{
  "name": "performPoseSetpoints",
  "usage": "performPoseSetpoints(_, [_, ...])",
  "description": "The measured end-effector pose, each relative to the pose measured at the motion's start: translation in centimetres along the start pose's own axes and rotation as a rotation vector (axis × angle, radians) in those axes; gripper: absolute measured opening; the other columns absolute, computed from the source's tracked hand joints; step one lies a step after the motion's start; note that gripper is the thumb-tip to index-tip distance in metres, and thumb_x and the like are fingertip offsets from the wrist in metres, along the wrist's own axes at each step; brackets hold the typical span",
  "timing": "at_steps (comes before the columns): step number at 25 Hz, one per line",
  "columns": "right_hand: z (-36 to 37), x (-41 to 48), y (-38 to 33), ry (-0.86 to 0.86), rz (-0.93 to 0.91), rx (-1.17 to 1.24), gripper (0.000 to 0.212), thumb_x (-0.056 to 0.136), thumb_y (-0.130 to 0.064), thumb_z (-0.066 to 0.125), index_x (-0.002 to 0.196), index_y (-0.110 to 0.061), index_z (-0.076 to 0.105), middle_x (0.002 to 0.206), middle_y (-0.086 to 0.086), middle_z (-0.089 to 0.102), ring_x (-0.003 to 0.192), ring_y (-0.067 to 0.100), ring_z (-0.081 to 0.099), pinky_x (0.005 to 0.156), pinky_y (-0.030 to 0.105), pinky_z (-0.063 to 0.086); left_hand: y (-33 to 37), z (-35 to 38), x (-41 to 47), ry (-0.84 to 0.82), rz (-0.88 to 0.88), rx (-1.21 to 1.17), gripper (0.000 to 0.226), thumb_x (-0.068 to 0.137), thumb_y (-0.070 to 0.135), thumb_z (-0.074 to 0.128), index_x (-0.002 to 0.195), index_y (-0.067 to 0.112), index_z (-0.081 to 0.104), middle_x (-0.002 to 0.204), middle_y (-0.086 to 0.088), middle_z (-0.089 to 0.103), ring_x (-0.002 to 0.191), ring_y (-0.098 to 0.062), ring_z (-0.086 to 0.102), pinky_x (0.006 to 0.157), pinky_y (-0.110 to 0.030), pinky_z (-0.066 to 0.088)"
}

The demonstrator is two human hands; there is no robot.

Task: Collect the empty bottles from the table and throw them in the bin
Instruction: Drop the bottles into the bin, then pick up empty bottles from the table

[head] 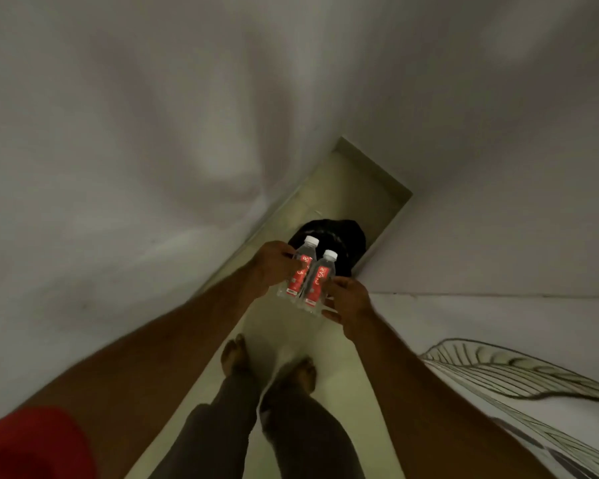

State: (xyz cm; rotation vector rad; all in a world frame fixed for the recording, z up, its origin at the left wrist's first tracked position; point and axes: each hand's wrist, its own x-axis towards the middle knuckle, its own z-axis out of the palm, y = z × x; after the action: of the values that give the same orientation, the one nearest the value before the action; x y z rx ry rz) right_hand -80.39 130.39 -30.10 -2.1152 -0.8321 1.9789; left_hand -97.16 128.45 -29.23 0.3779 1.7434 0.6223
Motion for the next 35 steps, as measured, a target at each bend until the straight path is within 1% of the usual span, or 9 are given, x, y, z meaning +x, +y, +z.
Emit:
performPoseSetpoints(5, [0.9, 13.9, 6.0, 0.076, 0.049, 0.006, 0.027, 0.091, -0.018, 0.070, 0.116, -0.009, 0.063, 0.113, 0.015, 0.068, 0.099, 0.030, 0.065, 0.072, 0.036, 0.053, -6.7, 4.6, 13.9, 0.012, 0.051, 0.217, 0.030, 0.085, 0.023, 0.071, 0.104, 0.000, 0.065, 0.109, -0.020, 0.068, 0.102, -0.034, 0.065, 0.089, -0.043, 0.054])
performPoseSetpoints(7, [1.0, 18.0, 7.7, 0.125, 0.028, 0.023, 0.016, 0.089, -0.019, 0.072, 0.103, -0.014, 0.064, 0.112, 0.015, 0.069, 0.102, 0.035, 0.067, 0.075, 0.040, 0.055, -8.4, 6.2, 17.5, 0.018, 0.065, 0.295, 0.028, 0.087, 0.026, 0.068, 0.103, 0.003, 0.063, 0.110, -0.019, 0.066, 0.106, -0.035, 0.063, 0.094, -0.044, 0.052])
performPoseSetpoints(10, [1.3, 24.8, 10.3, 0.214, -0.094, -0.032, 0.020, 0.079, -0.030, 0.078, 0.093, -0.021, 0.066, 0.111, 0.015, 0.072, 0.105, 0.039, 0.068, 0.090, 0.054, 0.056, -10.3, 8.4, 21.9, -0.002, 0.112, 0.453, 0.039, 0.092, 0.037, 0.059, 0.106, 0.001, 0.063, 0.103, -0.013, 0.065, 0.097, -0.029, 0.061, 0.081, -0.033, 0.046])
performPoseSetpoints(13, [1.2, 27.9, 12.1, 0.252, -0.095, -0.031, 0.042, 0.080, -0.025, 0.079, 0.118, -0.011, 0.068, 0.117, 0.015, 0.071, 0.107, 0.037, 0.067, 0.095, 0.052, 0.054, -11.7, 9.5, 23.0, 0.062, 0.169, 0.517, 0.042, 0.094, 0.040, 0.054, 0.103, 0.001, 0.063, 0.098, -0.014, 0.065, 0.091, -0.029, 0.060, 0.073, -0.029, 0.039])
performPoseSetpoints(17, [1.4, 21.5, 11.9, 0.239, 0.005, 0.149, 0.040, 0.087, -0.017, 0.073, 0.125, -0.009, 0.064, 0.121, 0.019, 0.067, 0.102, 0.037, 0.066, 0.091, 0.050, 0.057, -12.6, 8.5, 18.7, 0.089, 0.179, 0.548, 0.028, 0.096, 0.023, 0.051, 0.104, -0.002, 0.061, 0.099, -0.019, 0.064, 0.093, -0.038, 0.060, 0.071, -0.033, 0.041])
performPoseSetpoints(20, [1.6, 14.9, 10.1, 0.191, 0.061, 0.275, 0.024, 0.094, -0.013, 0.064, 0.118, -0.009, 0.063, 0.116, 0.019, 0.066, 0.095, 0.033, 0.062, 0.082, 0.045, 0.056, -10.3, 7.2, 12.5, 0.087, 0.189, 0.460, 0.026, 0.093, 0.012, 0.053, 0.113, -0.002, 0.062, 0.114, -0.024, 0.065, 0.106, -0.041, 0.060, 0.087, -0.039, 0.049])
performPoseSetpoints(28, [0.0, -7.8, 4.4, 0.217, -0.008, 0.539, 0.015, 0.100, -0.019, 0.053, 0.107, -0.016, 0.066, 0.102, 0.008, 0.068, 0.094, 0.024, 0.064, 0.090, 0.041, 0.055, -0.9, 4.1, -6.8, -0.108, 0.271, 0.350, 0.027, 0.093, 0.013, 0.055, 0.118, 0.005, 0.063, 0.126, -0.012, 0.065, 0.118, -0.029, 0.060, 0.102, -0.036, 0.048])
performPoseSetpoints(32, [-2.7, -20.3, 4.7, 0.342, -0.154, 0.726, 0.014, 0.098, -0.015, 0.053, 0.107, -0.016, 0.064, 0.102, 0.008, 0.068, 0.091, 0.023, 0.066, 0.085, 0.039, 0.056, 2.3, 4.3, -17.2, -0.301, 0.428, 0.462, 0.030, 0.091, 0.021, 0.061, 0.120, 0.013, 0.063, 0.115, -0.004, 0.069, 0.104, -0.020, 0.064, 0.092, -0.034, 0.053])
performPoseSetpoints(35, [-6.1, -30.4, 9.2, 0.551, -0.265, 0.841, 0.015, 0.098, -0.016, 0.055, 0.110, -0.015, 0.065, 0.104, 0.007, 0.071, 0.089, 0.021, 0.067, 0.078, 0.037, 0.056, 2.7, 6.4, -27.2, -0.493, 0.487, 0.474, 0.026, 0.089, 0.022, 0.064, 0.115, 0.017, 0.063, 0.105, -0.001, 0.068, 0.095, -0.016, 0.063, 0.075, -0.022, 0.050])
